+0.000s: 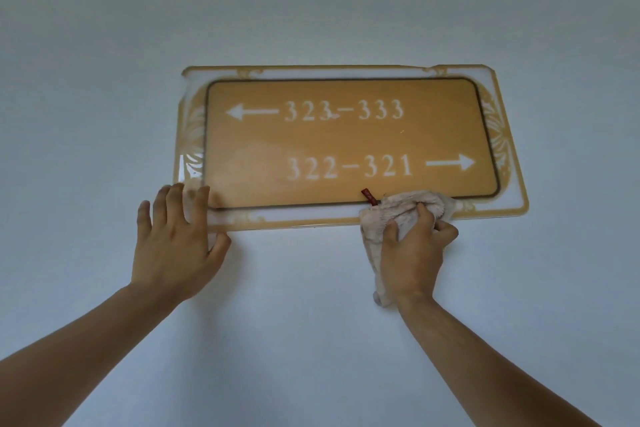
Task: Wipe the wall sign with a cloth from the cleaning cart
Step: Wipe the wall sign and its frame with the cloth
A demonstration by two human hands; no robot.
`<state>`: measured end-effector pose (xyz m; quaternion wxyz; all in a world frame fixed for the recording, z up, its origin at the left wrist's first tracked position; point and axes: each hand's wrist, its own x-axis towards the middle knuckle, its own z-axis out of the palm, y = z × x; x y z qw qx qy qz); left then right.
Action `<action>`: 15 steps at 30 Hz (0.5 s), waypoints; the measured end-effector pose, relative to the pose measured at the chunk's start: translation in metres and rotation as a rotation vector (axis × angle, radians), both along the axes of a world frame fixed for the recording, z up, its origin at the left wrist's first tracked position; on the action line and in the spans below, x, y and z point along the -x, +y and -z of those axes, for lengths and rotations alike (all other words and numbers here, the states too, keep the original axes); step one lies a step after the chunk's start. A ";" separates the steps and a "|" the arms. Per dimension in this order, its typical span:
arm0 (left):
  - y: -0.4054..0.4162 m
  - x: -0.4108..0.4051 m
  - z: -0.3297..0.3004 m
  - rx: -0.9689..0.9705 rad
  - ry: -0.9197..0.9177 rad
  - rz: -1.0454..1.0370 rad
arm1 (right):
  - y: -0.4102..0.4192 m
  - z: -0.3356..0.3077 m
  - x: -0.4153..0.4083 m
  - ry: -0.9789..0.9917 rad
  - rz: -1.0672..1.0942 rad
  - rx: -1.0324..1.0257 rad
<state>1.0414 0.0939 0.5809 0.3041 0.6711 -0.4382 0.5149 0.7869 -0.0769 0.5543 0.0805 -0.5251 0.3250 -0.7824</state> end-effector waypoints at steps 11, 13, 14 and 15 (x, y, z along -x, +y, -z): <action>0.050 -0.069 0.013 -0.019 0.107 -0.098 | 0.045 0.000 -0.082 0.065 -0.029 0.085; 0.052 -0.075 0.014 -0.024 0.110 -0.093 | 0.055 0.001 -0.099 0.121 -0.048 0.132; 0.054 -0.079 0.014 -0.024 0.111 -0.088 | 0.061 0.000 -0.109 0.155 -0.054 0.159; 0.054 -0.082 0.015 -0.021 0.112 -0.082 | 0.067 -0.001 -0.121 0.193 -0.052 0.185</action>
